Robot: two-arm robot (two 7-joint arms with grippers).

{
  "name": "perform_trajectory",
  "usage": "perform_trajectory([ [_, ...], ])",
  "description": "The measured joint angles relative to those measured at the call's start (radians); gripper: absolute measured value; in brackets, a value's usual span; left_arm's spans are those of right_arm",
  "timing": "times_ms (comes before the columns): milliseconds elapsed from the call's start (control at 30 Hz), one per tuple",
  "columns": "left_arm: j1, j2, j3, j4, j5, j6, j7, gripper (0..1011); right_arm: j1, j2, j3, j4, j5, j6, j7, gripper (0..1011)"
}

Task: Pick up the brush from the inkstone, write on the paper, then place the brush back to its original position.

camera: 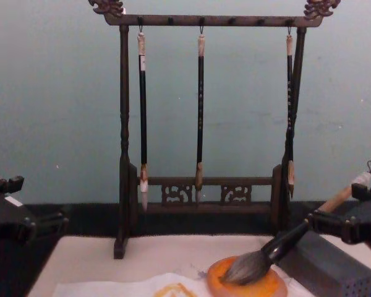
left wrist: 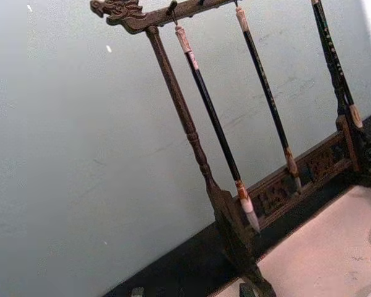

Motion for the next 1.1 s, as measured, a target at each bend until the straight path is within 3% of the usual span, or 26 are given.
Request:
perform_trajectory([
  [1100, 0.000, 0.000, 0.000, 0.000, 0.000, 0.000, 0.000, 1001, 0.000, 0.000, 0.000, 0.000, 0.000, 0.000, 0.000, 1000],
])
